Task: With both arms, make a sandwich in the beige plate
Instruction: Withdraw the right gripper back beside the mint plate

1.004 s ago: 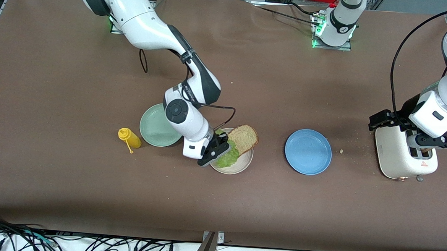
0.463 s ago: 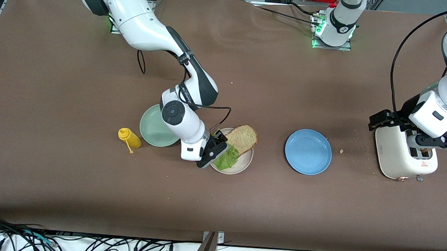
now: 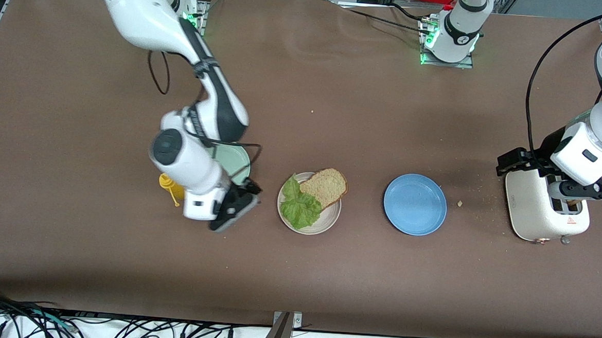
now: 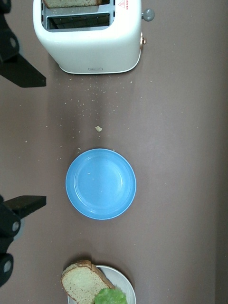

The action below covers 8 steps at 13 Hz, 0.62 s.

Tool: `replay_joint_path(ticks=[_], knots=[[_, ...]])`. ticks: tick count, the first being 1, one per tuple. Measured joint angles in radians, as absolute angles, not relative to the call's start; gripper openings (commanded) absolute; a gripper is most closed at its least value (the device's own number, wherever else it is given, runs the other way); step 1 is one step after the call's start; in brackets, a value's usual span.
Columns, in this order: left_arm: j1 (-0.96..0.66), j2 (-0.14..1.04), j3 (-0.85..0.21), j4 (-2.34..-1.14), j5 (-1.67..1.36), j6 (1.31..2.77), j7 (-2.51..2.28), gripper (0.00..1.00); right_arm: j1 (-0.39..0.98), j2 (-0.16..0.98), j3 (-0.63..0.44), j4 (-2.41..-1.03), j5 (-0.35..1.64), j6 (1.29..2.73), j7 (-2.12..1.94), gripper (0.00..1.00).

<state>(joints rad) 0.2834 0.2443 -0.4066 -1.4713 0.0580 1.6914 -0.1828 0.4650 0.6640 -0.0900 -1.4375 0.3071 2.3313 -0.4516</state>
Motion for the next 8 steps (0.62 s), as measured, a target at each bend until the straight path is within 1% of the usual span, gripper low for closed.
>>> replay_joint_path(ticks=[1,3,5,8], knots=[[0.284,0.244,-0.406,-1.471,0.058,1.691,-0.183,1.0,0.434,0.597,-0.096,-1.495,0.307,2.289,-0.454,1.0],[0.287,0.244,-0.395,-1.471,0.058,1.691,-0.183,1.0,0.376,0.48,-0.117,-1.561,0.307,2.161,-0.456,1.0],[0.299,0.246,-0.377,-1.471,0.058,1.689,-0.183,1.0,0.292,0.392,-0.133,-1.591,0.294,2.046,-0.456,1.0],[0.333,0.253,-0.37,-1.473,0.069,1.669,-0.164,1.0,0.153,0.287,-0.137,-1.602,0.226,1.893,-0.434,1.0]])
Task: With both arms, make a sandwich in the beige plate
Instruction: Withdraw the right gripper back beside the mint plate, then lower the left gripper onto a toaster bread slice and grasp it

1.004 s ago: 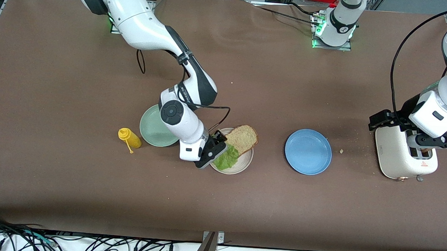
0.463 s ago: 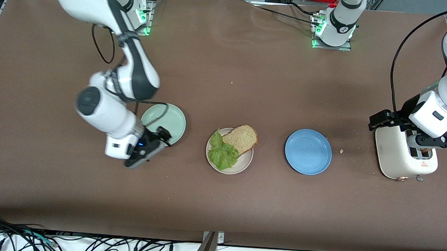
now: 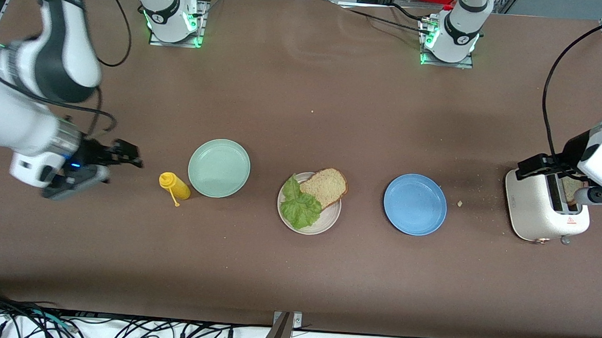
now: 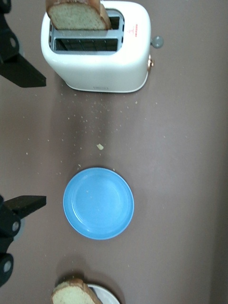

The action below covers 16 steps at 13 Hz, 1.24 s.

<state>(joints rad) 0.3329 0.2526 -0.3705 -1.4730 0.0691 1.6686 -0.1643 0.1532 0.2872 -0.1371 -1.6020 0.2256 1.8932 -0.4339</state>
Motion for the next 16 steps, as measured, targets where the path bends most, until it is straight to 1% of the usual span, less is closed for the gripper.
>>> replay_joint_path(ticks=[3,5,6,8,9,12,16], knots=[[0.364,0.268,-0.366,-1.475,0.083,1.636,-0.036,1.0,0.132,0.145,-0.117,-1.605,0.095,1.773,-0.24,1.0],[0.435,0.293,-0.362,-1.476,0.085,1.634,0.029,0.99,0.136,0.047,-0.063,-1.61,0.029,1.688,-0.091,1.0],[0.482,0.309,-0.359,-1.476,0.085,1.634,0.05,0.99,0.136,0.02,-0.045,-1.61,-0.006,1.67,-0.059,1.0],[0.57,0.355,-0.353,-1.477,0.087,1.635,0.162,0.99,0.128,0.011,-0.043,-1.61,-0.04,1.665,-0.06,1.0],[0.59,0.377,-0.343,-1.477,0.1,1.648,0.206,0.99,0.117,0.016,-0.058,-1.61,-0.043,1.665,-0.09,1.0],[0.602,0.426,-0.317,-1.477,0.199,1.757,0.253,0.99,0.093,0.028,-0.107,-1.606,-0.043,1.666,-0.144,1.0],[0.615,0.477,-0.312,-1.49,0.223,1.776,0.217,1.0,0.095,0.034,-0.103,-1.606,-0.043,1.665,-0.134,1.0]])
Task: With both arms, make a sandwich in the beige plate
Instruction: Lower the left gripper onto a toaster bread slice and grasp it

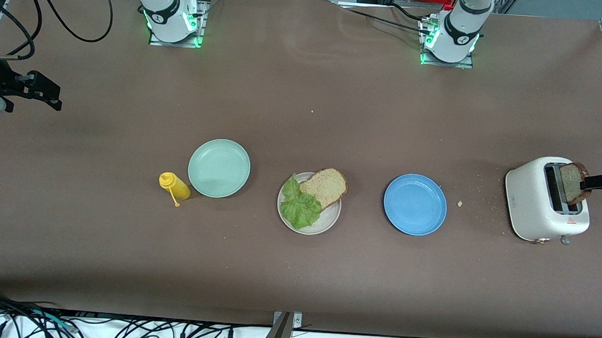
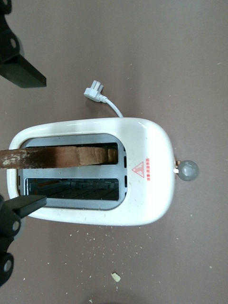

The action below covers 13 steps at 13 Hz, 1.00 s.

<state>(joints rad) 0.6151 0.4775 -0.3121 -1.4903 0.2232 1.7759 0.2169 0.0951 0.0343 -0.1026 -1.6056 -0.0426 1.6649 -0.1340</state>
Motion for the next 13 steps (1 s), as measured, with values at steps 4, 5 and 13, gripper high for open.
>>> replay_joint_path(ticks=[4,5,13], knots=[[0.617,0.505,-0.314,-1.52,0.223,1.776,0.101,0.76,0.096,0.035,-0.101,-1.606,-0.043,1.66,-0.115,1.0],[0.616,0.506,-0.315,-1.525,0.223,1.774,0.085,0.42,0.096,0.035,-0.102,-1.606,-0.043,1.658,-0.115,1.0],[0.615,0.497,-0.32,-1.525,0.237,1.727,0.095,0.0,0.116,0.035,-0.091,-1.605,-0.085,1.657,-0.114,1.0]])
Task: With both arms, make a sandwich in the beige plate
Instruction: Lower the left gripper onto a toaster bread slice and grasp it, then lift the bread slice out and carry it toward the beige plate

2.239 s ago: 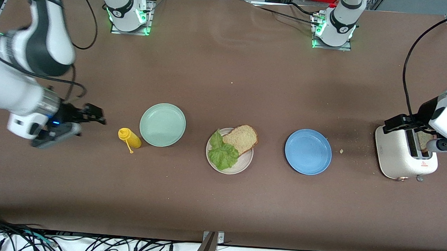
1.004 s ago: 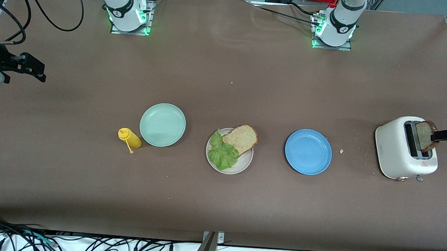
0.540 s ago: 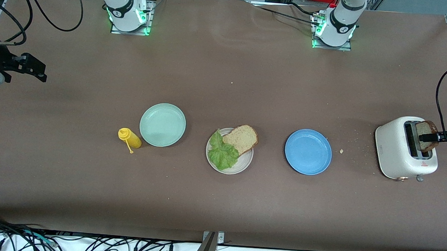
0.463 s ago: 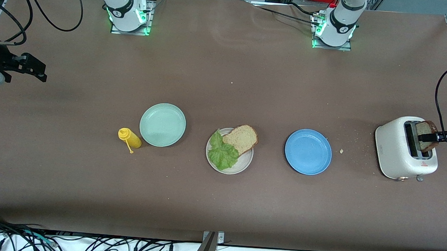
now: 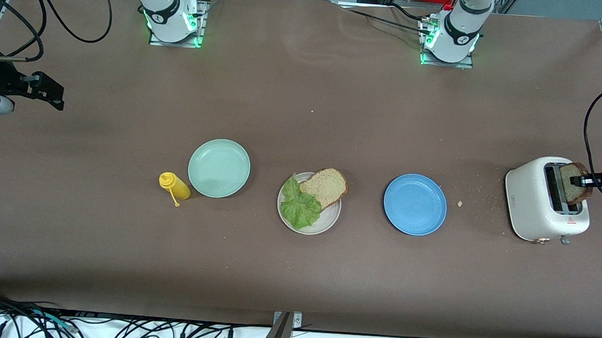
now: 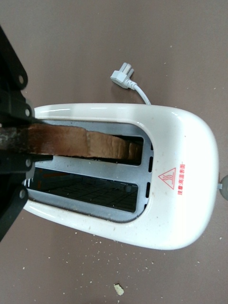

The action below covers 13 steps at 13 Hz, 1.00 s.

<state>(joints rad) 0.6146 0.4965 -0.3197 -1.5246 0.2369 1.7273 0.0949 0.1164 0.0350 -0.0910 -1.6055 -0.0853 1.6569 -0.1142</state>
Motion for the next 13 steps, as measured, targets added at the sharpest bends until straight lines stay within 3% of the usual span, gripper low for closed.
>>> replay_joint_path(ticks=[3,7,10,13], knots=[[0.615,0.449,-0.321,-1.511,0.237,1.704,0.119,0.0,0.12,0.035,-0.089,-1.597,-0.087,1.657,-0.114,1.0],[0.615,0.292,-0.356,-1.483,0.237,1.608,0.15,0.0,0.12,0.037,-0.088,-1.584,-0.089,1.657,-0.114,1.0],[0.612,0.236,-0.444,-1.448,0.189,1.489,0.104,0.0,0.12,0.043,-0.088,-1.584,-0.092,1.657,-0.114,1.0],[0.596,0.255,-0.578,-1.448,0.02,1.464,-0.144,0.0,0.12,0.044,-0.088,-1.582,-0.093,1.657,-0.114,1.0]])
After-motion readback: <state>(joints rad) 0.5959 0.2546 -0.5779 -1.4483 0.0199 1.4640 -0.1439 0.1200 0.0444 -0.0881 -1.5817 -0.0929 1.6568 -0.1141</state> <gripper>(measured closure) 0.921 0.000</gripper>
